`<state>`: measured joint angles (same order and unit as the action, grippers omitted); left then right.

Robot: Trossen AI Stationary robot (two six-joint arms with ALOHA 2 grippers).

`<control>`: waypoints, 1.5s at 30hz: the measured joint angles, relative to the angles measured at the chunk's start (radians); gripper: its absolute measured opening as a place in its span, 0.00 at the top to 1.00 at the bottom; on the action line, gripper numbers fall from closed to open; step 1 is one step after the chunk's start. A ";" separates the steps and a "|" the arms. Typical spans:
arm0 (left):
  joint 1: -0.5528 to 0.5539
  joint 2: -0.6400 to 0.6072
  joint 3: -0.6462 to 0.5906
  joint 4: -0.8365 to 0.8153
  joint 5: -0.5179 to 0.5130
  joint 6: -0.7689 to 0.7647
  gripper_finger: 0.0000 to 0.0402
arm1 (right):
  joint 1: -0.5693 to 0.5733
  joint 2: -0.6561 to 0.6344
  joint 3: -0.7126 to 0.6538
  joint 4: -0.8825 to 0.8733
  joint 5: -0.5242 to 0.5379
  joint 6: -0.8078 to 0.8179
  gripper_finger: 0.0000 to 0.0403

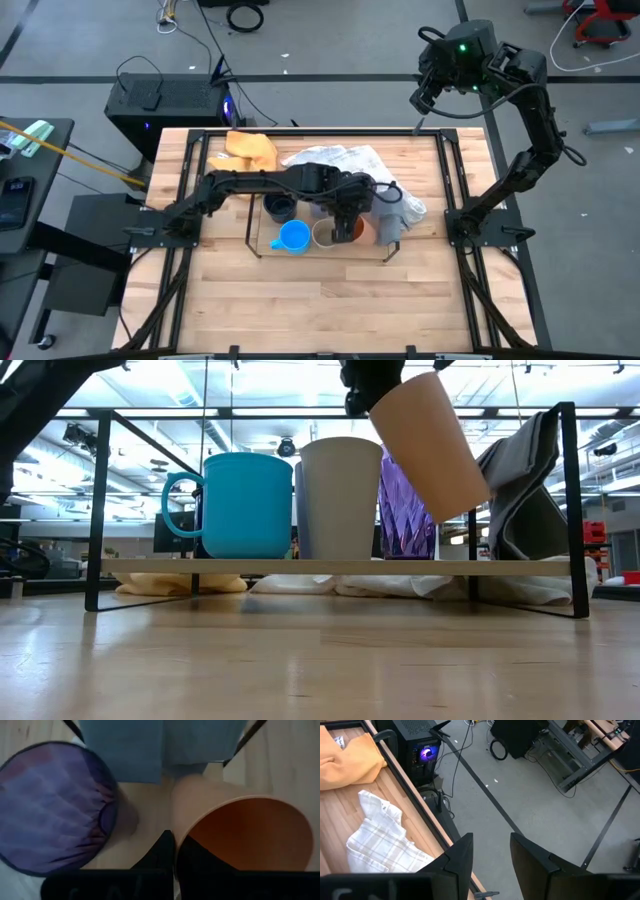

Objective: Stack small to large cups/mugs on shelf
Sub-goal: Put the orange cup on the shelf

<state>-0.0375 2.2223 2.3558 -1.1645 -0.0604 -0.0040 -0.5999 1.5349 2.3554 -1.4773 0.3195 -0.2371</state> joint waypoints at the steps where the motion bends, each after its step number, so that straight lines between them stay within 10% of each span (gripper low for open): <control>1: 0.000 0.001 0.000 -0.001 0.000 0.000 0.98 | 0.000 0.000 0.000 0.000 0.000 -0.001 0.66; 45: 0.002 0.035 0.000 0.007 0.012 0.026 0.98 | 0.000 0.000 0.000 0.000 0.000 -0.001 0.66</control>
<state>-0.0357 2.2578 2.3562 -1.1580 -0.0486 0.0223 -0.6000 1.5349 2.3554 -1.4773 0.3195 -0.2386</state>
